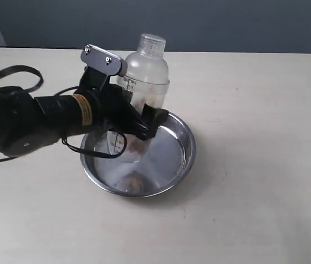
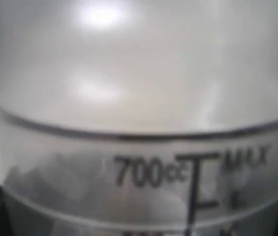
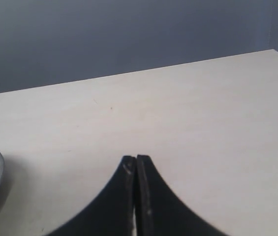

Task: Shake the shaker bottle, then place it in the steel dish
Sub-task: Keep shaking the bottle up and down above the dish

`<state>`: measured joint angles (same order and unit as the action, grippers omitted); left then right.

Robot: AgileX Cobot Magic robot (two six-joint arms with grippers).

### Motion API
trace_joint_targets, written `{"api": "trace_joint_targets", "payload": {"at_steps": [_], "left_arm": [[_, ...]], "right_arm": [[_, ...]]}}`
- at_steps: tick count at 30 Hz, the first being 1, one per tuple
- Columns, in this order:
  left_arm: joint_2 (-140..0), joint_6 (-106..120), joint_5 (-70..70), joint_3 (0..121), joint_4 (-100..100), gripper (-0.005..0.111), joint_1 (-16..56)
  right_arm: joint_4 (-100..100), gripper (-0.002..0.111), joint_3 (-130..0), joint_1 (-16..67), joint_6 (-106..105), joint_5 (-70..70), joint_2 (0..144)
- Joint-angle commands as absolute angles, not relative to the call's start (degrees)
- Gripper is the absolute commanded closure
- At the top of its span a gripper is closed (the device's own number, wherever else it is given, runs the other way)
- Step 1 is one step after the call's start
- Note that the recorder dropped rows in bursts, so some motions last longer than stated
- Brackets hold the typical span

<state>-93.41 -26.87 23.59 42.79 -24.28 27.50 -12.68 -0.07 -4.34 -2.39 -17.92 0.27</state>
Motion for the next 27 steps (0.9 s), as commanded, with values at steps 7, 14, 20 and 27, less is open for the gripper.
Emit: {"api": "trace_joint_targets", "payload": {"at_steps": [7, 14, 20, 27], "left_arm": [[-92.1, -27.7, 26.7, 43.4, -22.4, 0.106, 28.1], [-85.7, -23.9, 26.5, 45.1, -23.8, 0.106, 29.0], [-81.0, -22.4, 39.3, 48.1, -21.0, 0.106, 28.6], [-84.2, -24.8, 36.5, 48.3, -23.1, 0.106, 29.2]], "right_arm": [[-12.5, 0.109, 0.0, -4.5, -2.5, -17.6, 0.0], [-12.4, 0.109, 0.0, -4.5, -2.5, -17.5, 0.0], [-12.4, 0.109, 0.0, -4.5, -2.5, -17.5, 0.0], [-12.4, 0.109, 0.0, -4.5, -2.5, -17.5, 0.0]]}}
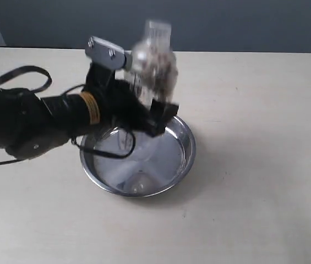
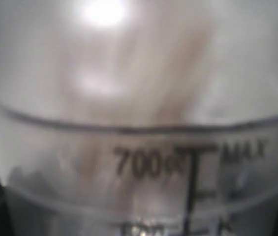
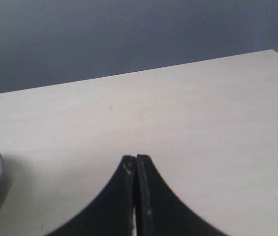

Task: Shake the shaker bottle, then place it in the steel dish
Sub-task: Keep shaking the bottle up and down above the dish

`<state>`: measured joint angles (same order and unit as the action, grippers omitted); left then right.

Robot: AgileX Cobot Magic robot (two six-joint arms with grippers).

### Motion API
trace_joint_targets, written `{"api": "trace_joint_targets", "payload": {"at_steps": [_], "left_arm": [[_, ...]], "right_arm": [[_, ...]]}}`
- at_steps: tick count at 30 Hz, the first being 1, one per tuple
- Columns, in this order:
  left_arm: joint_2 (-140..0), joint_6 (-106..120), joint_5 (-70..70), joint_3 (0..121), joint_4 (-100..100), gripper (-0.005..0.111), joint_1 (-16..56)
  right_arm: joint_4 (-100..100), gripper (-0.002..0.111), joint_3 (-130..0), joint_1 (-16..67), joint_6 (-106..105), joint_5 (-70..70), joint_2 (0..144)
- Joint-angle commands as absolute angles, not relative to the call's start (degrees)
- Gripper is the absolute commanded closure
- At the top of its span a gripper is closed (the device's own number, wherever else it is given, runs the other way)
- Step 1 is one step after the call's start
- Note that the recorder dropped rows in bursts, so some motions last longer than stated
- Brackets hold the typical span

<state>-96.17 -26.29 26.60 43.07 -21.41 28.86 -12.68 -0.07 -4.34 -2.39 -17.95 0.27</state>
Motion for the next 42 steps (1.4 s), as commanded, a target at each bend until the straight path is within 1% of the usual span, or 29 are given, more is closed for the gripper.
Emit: {"api": "trace_joint_targets", "payload": {"at_steps": [1, 2, 3, 5, 6, 9, 11, 13, 15, 16, 18, 20, 23, 25, 27, 29, 32, 33, 35, 37, 39, 40, 42], "left_arm": [[-81.5, -22.9, 32.0, 50.0, -20.9, 0.106, 29.2], [-82.5, -22.9, 28.5, 49.2, -20.6, 0.106, 29.3], [-87.9, -22.9, 26.9, 46.5, -20.2, 0.106, 29.4], [-94.9, -23.7, 27.2, 44.8, -16.7, 0.106, 29.2], [-96.1, -25.4, 27.5, 44.6, -16.9, 0.106, 28.9], [-87.0, -24.1, 34.7, 47.2, -21.0, 0.106, 28.6], [-82.0, -22.3, 30.4, 50.4, -19.6, 0.106, 28.2], [-83.4, -22.3, 26.1, 49.2, -19.4, 0.106, 28.3], [-92.9, -22.7, 26.2, 45.0, -17.5, 0.106, 28.0], [-94.5, -24.8, 26.5, 44.6, -16.8, 0.106, 28.0], [-92.0, -27.2, 29.7, 44.8, -19.1, 0.106, 28.0], [-85.6, -27.1, 34.7, 46.5, -22.5, 0.106, 28.0], [-81.5, -26.7, 29.0, 48.0, -23.1, 0.106, 28.2], [-85.9, -25.9, 26.0, 45.2, -24.3, 0.106, 28.5], [-93.1, -25.0, 26.4, 42.6, -20.9, 0.106, 28.4], [-95.4, -28.0, 27.7, 42.1, -20.1, 0.106, 28.2], [-86.1, -29.3, 33.5, 44.9, -25.4, 0.106, 28.2], [-83.2, -27.7, 33.5, 46.5, -24.9, 0.106, 28.0], [-79.3, -24.5, 27.8, 48.6, -23.3, 0.106, 28.0], [-82.9, -24.0, 25.8, 46.1, -21.3, 0.106, 28.2], [-91.2, -23.1, 27.7, 43.5, -18.7, 0.106, 27.5], [-93.1, -25.7, 29.6, 43.3, -17.8, 0.106, 27.2], [-90.0, -31.1, 37.5, 44.3, -21.2, 0.106, 26.8]], "right_arm": [[-12.4, 0.109, 0.0, -4.5, -2.5, -17.5, 0.0], [-12.4, 0.109, 0.0, -4.5, -2.5, -17.5, 0.0], [-12.4, 0.109, 0.0, -4.5, -2.5, -17.5, 0.0], [-12.4, 0.109, 0.0, -4.5, -2.5, -17.5, 0.0], [-12.4, 0.109, 0.0, -4.5, -2.5, -17.5, 0.0], [-12.4, 0.109, 0.0, -4.5, -2.5, -17.5, 0.0], [-12.4, 0.109, 0.0, -4.5, -2.5, -17.5, 0.0], [-12.5, 0.109, 0.0, -4.5, -2.5, -17.5, 0.0], [-12.5, 0.109, 0.0, -4.5, -2.5, -17.5, 0.0], [-12.5, 0.109, 0.0, -4.5, -2.5, -17.5, 0.0], [-12.5, 0.109, 0.0, -4.5, -2.5, -17.5, 0.0], [-12.5, 0.109, 0.0, -4.5, -2.5, -17.5, 0.0], [-12.5, 0.109, 0.0, -4.5, -2.5, -17.5, 0.0], [-12.5, 0.109, 0.0, -4.5, -2.5, -17.5, 0.0], [-12.5, 0.109, 0.0, -4.5, -2.5, -17.5, 0.0], [-12.5, 0.109, 0.0, -4.5, -2.5, -17.5, 0.0], [-12.5, 0.109, 0.0, -4.5, -2.5, -17.5, 0.0], [-12.5, 0.109, 0.0, -4.5, -2.5, -17.5, 0.0], [-12.5, 0.109, 0.0, -4.5, -2.5, -17.5, 0.0], [-12.5, 0.109, 0.0, -4.5, -2.5, -17.5, 0.0], [-12.5, 0.109, 0.0, -4.5, -2.5, -17.5, 0.0], [-12.5, 0.109, 0.0, -4.5, -2.5, -17.5, 0.0], [-12.5, 0.109, 0.0, -4.5, -2.5, -17.5, 0.0]]}}
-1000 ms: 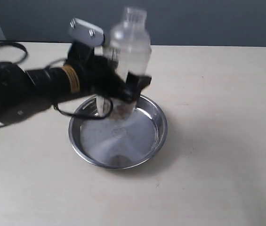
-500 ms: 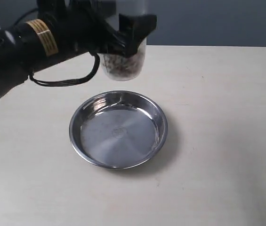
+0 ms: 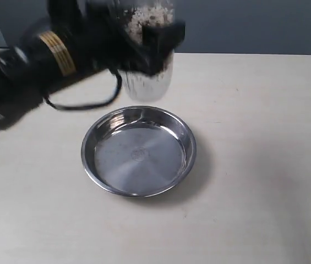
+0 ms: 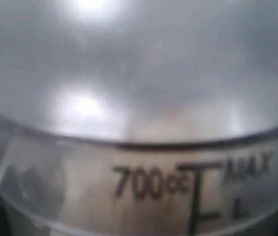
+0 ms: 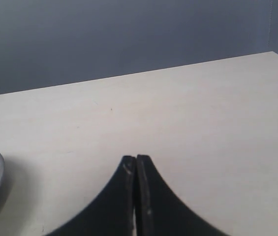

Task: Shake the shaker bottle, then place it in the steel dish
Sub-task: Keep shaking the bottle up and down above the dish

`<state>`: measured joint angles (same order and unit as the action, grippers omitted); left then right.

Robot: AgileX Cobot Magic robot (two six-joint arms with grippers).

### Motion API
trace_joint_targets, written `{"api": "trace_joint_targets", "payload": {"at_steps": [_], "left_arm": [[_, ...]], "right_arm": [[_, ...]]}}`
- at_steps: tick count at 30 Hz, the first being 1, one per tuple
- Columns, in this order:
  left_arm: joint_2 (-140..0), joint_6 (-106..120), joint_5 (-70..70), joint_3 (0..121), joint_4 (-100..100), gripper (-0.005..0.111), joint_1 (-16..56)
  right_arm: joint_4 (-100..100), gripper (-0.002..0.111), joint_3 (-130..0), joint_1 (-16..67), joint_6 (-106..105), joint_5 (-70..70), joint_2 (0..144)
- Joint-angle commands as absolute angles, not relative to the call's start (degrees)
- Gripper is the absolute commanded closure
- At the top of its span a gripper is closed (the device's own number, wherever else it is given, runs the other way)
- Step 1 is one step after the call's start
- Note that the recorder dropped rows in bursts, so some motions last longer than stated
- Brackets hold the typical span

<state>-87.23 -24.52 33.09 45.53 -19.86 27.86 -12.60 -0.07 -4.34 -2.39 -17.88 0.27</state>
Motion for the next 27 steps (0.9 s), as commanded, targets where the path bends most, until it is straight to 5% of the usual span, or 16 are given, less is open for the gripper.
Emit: {"api": "trace_joint_targets", "payload": {"at_steps": [1, 8, 12, 18, 24, 27], "left_arm": [[-87.4, -30.6, 41.5, 45.5, -23.3, 0.106, 26.5], [-85.0, -28.5, 18.3, 51.5, -24.5, 0.106, 27.2], [-94.3, -31.1, 29.1, 43.0, -24.0, 0.106, 27.5], [-82.5, -29.5, 31.7, 46.1, -26.0, 0.106, 27.5], [-94.3, -29.8, 32.9, 40.2, -22.5, 0.106, 27.5], [-89.3, -29.3, 42.4, 42.0, -25.2, 0.106, 27.5]], "right_arm": [[-12.5, 0.109, 0.0, -4.5, -2.5, -17.5, 0.0], [-12.5, 0.109, 0.0, -4.5, -2.5, -17.5, 0.0], [-12.5, 0.109, 0.0, -4.5, -2.5, -17.5, 0.0], [-12.5, 0.109, 0.0, -4.5, -2.5, -17.5, 0.0], [-12.5, 0.109, 0.0, -4.5, -2.5, -17.5, 0.0], [-12.5, 0.109, 0.0, -4.5, -2.5, -17.5, 0.0]]}}
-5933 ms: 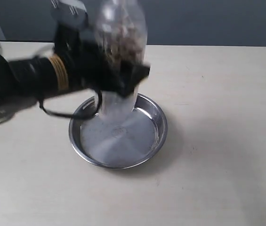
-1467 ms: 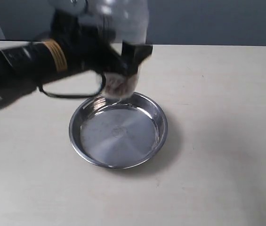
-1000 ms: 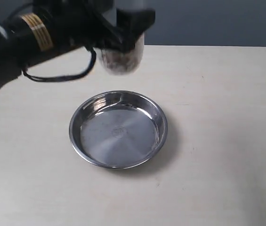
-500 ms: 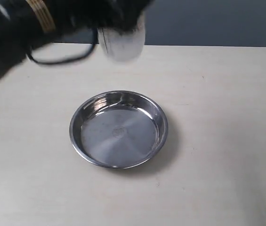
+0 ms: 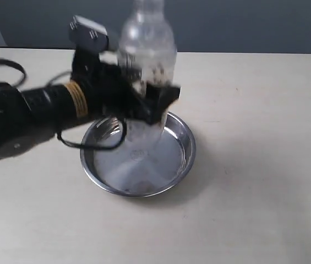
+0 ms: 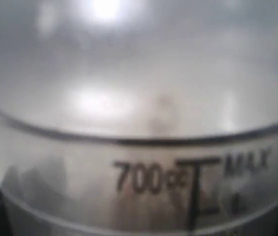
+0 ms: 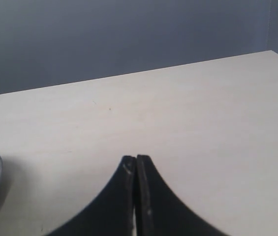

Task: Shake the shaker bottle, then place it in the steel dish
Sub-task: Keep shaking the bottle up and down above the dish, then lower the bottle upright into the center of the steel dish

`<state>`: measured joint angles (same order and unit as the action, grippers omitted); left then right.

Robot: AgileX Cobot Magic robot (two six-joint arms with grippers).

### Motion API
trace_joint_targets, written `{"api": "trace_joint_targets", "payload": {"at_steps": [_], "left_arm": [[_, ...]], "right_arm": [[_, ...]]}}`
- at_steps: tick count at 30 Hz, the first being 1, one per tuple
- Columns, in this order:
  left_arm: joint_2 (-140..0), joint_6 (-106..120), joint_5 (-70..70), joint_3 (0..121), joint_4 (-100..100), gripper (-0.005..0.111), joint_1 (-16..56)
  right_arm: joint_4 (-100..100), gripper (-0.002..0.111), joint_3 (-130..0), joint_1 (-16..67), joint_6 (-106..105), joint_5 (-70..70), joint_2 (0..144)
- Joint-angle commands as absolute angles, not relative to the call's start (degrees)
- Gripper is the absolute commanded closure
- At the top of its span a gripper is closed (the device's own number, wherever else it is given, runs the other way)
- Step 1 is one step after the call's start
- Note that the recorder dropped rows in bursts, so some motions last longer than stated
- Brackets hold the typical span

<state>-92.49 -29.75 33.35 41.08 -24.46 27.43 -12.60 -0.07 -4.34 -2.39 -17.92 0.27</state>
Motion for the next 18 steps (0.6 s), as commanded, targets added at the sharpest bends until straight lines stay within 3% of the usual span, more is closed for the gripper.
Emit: {"api": "trace_joint_targets", "payload": {"at_steps": [1, 5, 10, 18], "left_arm": [[-86.5, -26.9, 42.3, 44.3, -24.8, 0.106, 27.5], [-83.7, -24.8, 28.1, 49.4, -21.1, 0.106, 27.9], [-98.4, -28.4, 36.5, 41.7, -22.7, 0.106, 29.2], [-96.4, -25.0, 40.3, 44.3, -24.4, 0.106, 28.2]], "right_arm": [[-12.5, 0.109, 0.0, -4.5, -2.5, -17.5, 0.0], [-12.5, 0.109, 0.0, -4.5, -2.5, -17.5, 0.0], [-12.5, 0.109, 0.0, -4.5, -2.5, -17.5, 0.0], [-12.5, 0.109, 0.0, -4.5, -2.5, -17.5, 0.0]]}}
